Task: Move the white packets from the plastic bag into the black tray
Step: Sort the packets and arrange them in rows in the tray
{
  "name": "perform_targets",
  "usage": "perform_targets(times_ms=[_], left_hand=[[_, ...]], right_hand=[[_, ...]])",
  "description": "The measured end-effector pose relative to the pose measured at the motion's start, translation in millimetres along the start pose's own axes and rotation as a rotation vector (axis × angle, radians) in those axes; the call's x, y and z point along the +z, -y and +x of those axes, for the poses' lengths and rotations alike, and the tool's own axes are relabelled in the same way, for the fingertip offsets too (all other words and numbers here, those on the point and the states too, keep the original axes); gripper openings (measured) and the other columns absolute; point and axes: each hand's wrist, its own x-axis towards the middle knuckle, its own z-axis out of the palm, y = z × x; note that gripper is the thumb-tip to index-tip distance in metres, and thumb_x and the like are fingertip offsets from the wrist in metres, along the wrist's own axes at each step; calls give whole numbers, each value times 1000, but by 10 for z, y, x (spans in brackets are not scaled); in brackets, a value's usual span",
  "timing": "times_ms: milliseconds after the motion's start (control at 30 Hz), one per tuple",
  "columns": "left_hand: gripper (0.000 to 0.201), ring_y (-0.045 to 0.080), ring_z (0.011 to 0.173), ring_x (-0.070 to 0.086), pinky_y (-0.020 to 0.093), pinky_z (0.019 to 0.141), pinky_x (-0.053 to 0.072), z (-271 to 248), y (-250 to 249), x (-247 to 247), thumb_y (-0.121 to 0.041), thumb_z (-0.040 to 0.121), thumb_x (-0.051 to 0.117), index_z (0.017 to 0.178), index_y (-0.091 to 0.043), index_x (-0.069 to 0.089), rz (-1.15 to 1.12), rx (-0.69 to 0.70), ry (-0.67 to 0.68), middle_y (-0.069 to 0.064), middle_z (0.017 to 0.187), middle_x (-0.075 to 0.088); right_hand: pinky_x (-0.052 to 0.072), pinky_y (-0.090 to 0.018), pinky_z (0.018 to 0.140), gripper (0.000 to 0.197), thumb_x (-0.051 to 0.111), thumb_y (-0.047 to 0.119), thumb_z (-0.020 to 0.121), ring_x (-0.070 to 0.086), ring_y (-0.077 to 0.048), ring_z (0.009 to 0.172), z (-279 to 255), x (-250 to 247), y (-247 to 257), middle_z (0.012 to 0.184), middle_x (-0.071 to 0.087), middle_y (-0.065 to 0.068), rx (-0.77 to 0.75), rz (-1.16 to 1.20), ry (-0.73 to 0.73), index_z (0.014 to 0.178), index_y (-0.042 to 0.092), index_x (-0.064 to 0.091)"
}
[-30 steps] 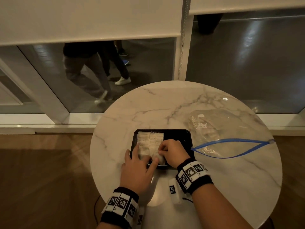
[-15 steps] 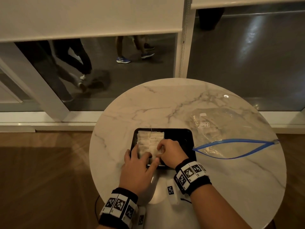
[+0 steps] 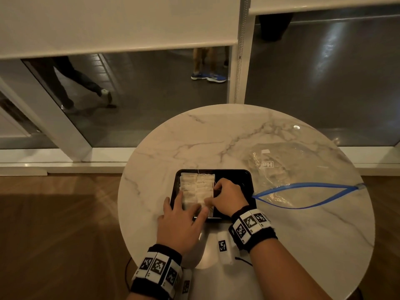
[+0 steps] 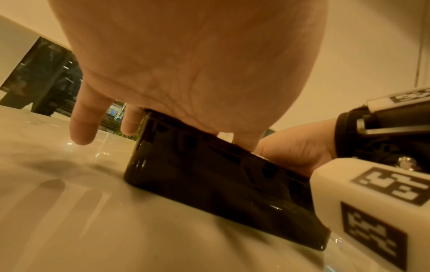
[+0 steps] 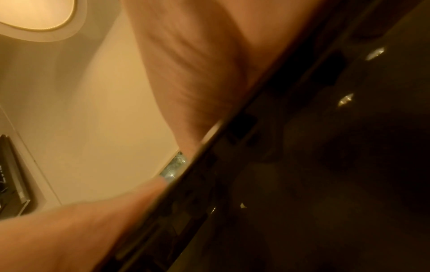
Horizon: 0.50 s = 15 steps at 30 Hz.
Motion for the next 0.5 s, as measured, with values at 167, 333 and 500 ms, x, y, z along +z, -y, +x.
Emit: perform_targets(times_ms=[167, 333, 500], left_hand=[[50, 37, 151, 4, 54, 113, 31, 1, -15, -18, -70, 98, 21, 134, -51, 48, -2, 3, -3, -2, 168, 6], [46, 37, 150, 4, 52, 114, 31, 0, 16, 11, -70, 97, 26, 128, -49, 52, -74, 7, -21, -1, 167, 8], [46, 36, 151, 3, 52, 115, 31, 16, 23, 31, -70, 97, 25, 122, -46, 56, -74, 7, -22, 0, 167, 9]], right_hand=[[41, -15, 60, 40, 84, 10, 72, 55, -7, 82, -25, -20, -22, 91, 57, 8, -6, -18, 23, 95, 24, 55], [41, -14, 61, 37, 86, 9, 72, 56, -6, 82, -16, -2, -15, 91, 59, 9, -24, -9, -26, 86, 26, 56], [41, -14, 57, 34, 85, 11, 74, 55, -1, 73, 14, 54, -8, 86, 59, 7, -42, -9, -45, 88, 24, 58]])
